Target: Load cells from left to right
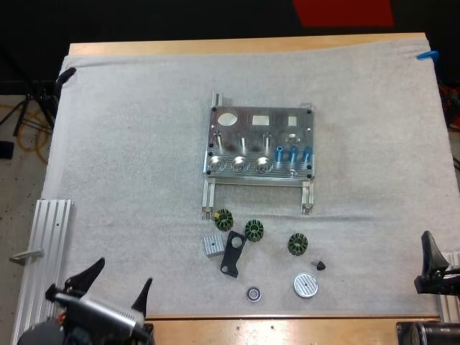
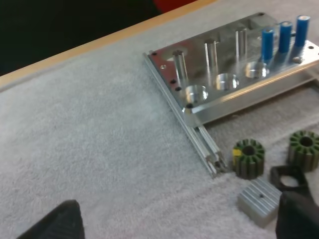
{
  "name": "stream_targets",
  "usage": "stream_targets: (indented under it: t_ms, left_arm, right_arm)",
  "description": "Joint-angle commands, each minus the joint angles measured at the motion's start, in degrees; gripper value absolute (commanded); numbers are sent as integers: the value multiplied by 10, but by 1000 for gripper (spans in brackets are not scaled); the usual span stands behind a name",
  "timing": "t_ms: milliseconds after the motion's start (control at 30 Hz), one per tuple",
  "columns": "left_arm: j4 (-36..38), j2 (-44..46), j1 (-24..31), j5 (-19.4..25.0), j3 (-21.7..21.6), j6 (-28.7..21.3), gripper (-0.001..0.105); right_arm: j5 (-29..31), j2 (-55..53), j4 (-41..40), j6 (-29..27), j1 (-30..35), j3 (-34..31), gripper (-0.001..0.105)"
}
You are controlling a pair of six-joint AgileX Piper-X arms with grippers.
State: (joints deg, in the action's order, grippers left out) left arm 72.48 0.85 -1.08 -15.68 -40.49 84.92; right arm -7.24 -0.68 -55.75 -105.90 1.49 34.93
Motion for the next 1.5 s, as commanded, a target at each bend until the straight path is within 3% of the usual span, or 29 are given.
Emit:
stream_targets:
  t_ms: [0,167,467,600,1467]
  left_arm:
    - [-29,80,-1,10,16,5,76]
    - [-57,78,-1,10,86,7,76]
    - [-113,75,-1,5,91,10,76]
    - [-115,75,-1,5,98,27,76]
    - [-116,79,-1,5,98,27,76]
  right_arm:
    - [-8,-25,-3,-8,1,-3,77]
    - [-8,-24,-38,-14,1,-4,77]
    - [-8,-24,-34,-18,1,-40,77]
    - [-8,-24,-24,-18,1,-53,77]
    - [-3,-24,-24,-15,1,-52,77]
